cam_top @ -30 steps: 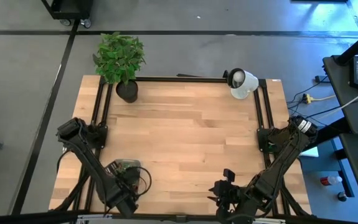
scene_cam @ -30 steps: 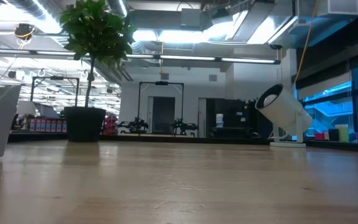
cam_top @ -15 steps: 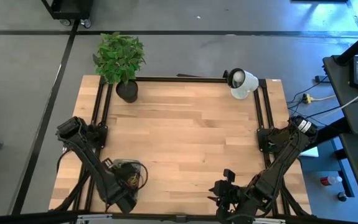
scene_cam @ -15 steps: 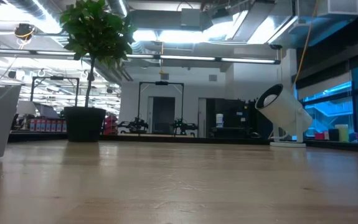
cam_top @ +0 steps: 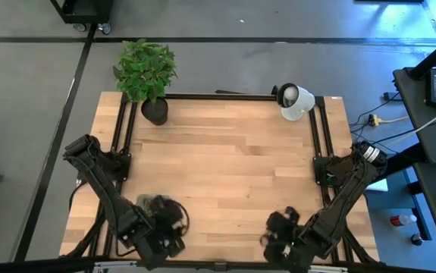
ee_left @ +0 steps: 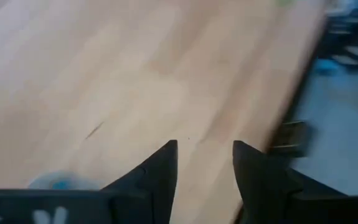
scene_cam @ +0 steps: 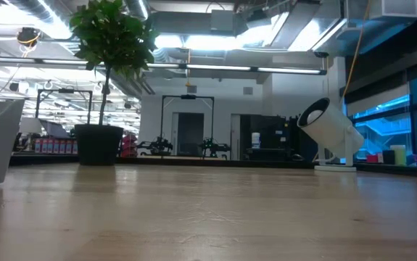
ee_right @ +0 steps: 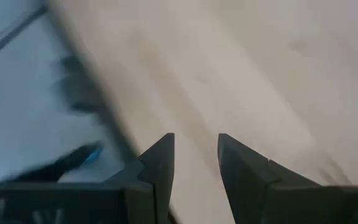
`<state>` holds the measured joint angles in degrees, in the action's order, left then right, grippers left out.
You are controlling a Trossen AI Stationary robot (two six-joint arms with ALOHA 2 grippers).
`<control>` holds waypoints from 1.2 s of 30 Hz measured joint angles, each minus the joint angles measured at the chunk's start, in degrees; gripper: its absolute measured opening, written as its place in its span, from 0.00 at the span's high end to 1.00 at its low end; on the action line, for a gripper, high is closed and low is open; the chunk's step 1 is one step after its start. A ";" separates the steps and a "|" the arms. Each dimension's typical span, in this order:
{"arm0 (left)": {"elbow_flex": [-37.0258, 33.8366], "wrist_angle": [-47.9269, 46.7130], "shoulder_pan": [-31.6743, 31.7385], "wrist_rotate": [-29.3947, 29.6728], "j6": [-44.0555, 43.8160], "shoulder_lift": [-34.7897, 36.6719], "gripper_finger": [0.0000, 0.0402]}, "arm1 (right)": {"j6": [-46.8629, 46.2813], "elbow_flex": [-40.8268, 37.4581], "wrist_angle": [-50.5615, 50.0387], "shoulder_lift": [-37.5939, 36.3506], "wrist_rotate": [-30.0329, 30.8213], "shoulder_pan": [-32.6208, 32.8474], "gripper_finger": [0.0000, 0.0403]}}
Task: Pick and place rubber bands into bin
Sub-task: Put the green rubber band into the bin
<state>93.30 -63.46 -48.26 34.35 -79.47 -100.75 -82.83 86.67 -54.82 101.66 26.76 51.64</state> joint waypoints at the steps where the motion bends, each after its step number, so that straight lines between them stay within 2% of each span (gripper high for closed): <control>1: 0.00 3.46 0.44 -0.04 4.30 0.00 0.63 | -5.11 0.00 -3.20 0.06 -0.08 0.01 0.69; 4: 0.00 14.30 2.03 -1.44 16.62 -0.31 0.65 | -19.72 -0.01 -12.85 0.97 -2.81 0.20 0.69; 8: 0.00 24.38 4.00 -3.82 27.71 -0.39 0.67 | -32.34 -0.04 -22.58 3.38 -13.41 0.39 0.69; 11: -0.01 28.39 5.21 -5.54 32.98 -0.39 0.68 | -35.30 -0.07 -25.85 6.26 -21.00 1.19 0.69; 14: -0.02 30.49 6.15 -7.60 35.73 -0.39 0.69 | -34.75 -0.22 -26.14 9.14 -24.59 2.52 0.69; 17: -0.02 30.44 6.80 -8.75 35.79 -0.39 0.69 | -33.87 -2.65 -24.03 9.94 -26.10 3.91 0.69; 21: -0.02 30.46 7.36 -8.92 35.77 -0.39 0.69 | -35.62 -9.04 -16.47 9.44 -29.78 5.52 0.71; 27: -0.02 30.46 7.92 -8.89 35.94 -0.39 0.69 | -41.31 -16.80 -7.95 8.00 -30.07 7.66 0.77; 33: -0.02 30.46 8.38 -8.73 35.86 -0.39 0.69 | -41.65 -22.64 -0.60 7.46 -28.92 8.25 0.82; 36: -0.02 30.46 8.33 -8.55 35.83 -0.39 0.69 | -41.02 -24.90 3.08 7.07 -27.48 8.30 0.87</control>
<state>93.27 -32.99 -39.92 25.80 -43.64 -101.14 -123.85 61.77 -51.75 108.74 -0.72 59.94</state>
